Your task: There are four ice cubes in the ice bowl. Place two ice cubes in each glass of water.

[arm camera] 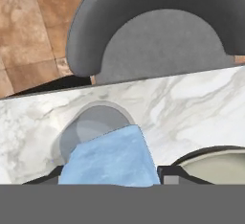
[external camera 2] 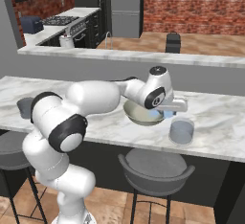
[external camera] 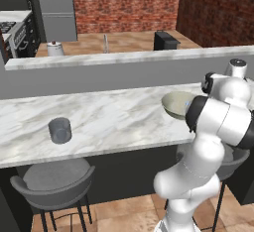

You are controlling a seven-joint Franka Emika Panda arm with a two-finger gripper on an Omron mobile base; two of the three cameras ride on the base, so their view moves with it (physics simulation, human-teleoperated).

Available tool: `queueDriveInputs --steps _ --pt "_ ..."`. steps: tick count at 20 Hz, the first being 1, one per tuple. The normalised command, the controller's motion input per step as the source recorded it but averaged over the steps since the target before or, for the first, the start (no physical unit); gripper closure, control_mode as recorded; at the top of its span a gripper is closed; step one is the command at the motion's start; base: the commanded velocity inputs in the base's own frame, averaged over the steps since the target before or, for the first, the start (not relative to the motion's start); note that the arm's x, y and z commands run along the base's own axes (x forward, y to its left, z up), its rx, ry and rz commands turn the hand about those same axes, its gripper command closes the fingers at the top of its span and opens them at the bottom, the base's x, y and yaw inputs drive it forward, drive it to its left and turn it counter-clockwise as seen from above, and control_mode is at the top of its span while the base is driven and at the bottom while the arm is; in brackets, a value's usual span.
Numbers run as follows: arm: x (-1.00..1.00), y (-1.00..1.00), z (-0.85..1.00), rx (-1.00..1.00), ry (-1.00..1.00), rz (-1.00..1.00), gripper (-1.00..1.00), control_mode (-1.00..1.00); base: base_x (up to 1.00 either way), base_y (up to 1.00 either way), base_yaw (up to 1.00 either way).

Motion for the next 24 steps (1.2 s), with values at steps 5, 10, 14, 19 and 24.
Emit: queueDriveInputs --steps 5,10,14,19,24 --pt "-0.01 -0.37 0.25 -0.06 0.10 -0.01 1.00 -1.00 0.00 0.00 0.00" --pt "0.04 -0.32 -0.13 0.00 0.01 0.00 1.00 -1.00 0.00 0.00 0.00" --pt "0.08 -0.37 -0.28 0.02 0.00 0.00 1.00 -1.00 0.00 0.00 0.00" --pt "0.15 -0.25 -0.26 0.06 0.00 0.01 1.00 -1.00 0.00 0.00 0.00" --pt "0.20 -0.18 -0.23 0.06 0.00 0.04 1.00 -1.00 0.00 0.00 0.00"
